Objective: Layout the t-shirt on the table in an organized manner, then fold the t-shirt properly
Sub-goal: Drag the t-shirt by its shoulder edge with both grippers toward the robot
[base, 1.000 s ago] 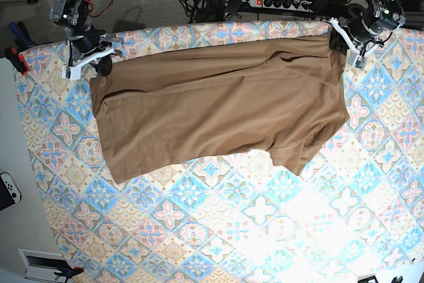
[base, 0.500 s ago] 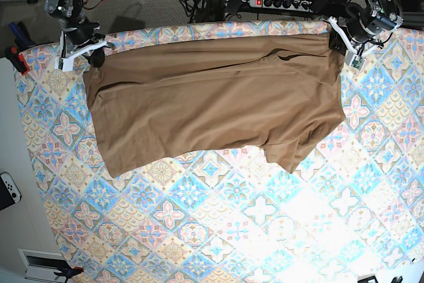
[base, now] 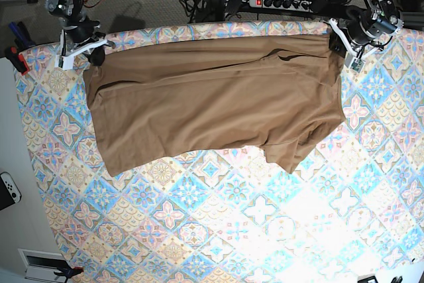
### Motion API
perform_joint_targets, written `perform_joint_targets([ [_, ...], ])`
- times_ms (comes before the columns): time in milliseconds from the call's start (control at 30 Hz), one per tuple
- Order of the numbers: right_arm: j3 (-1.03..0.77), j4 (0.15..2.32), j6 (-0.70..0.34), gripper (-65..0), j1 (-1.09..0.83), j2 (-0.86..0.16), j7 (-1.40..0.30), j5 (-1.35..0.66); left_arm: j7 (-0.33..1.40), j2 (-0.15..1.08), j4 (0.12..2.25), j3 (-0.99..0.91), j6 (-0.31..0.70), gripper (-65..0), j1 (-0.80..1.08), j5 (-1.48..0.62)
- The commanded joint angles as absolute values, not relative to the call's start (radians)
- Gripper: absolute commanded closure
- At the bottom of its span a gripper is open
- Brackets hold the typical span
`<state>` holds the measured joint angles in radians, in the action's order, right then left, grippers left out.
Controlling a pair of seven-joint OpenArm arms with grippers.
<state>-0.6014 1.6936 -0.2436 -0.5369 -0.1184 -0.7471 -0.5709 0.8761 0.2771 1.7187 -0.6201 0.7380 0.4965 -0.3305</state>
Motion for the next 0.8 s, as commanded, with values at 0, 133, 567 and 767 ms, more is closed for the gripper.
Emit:
perform_joint_targets([
  [0, -0.608, 1.71, -0.236, -6.8, -0.539, -0.128, -0.737, -0.562, 0.941, 0.282, 1.702, -0.625, 0.698, -3.4, 0.504, -0.209],
  [133, -0.608, 1.71, -0.236, -10.2, -0.539, -0.128, -0.739, -0.562, 0.938, 0.282, 1.702, -0.625, 0.698, -17.5, 0.504, -0.209],
  [567, -0.61, 1.79, -0.236, -10.5, -0.542, -0.13, -0.743, -0.565, 0.941, 0.28, 1.813, -0.627, 0.698, -25.7, 0.51, -0.209],
  [767, -0.61, 1.84, -0.236, -10.5, -0.545, -0.13, -0.745, -0.564, 0.943, 0.28, 1.865, -0.628, 0.698, -26.1, 0.512, -0.209],
])
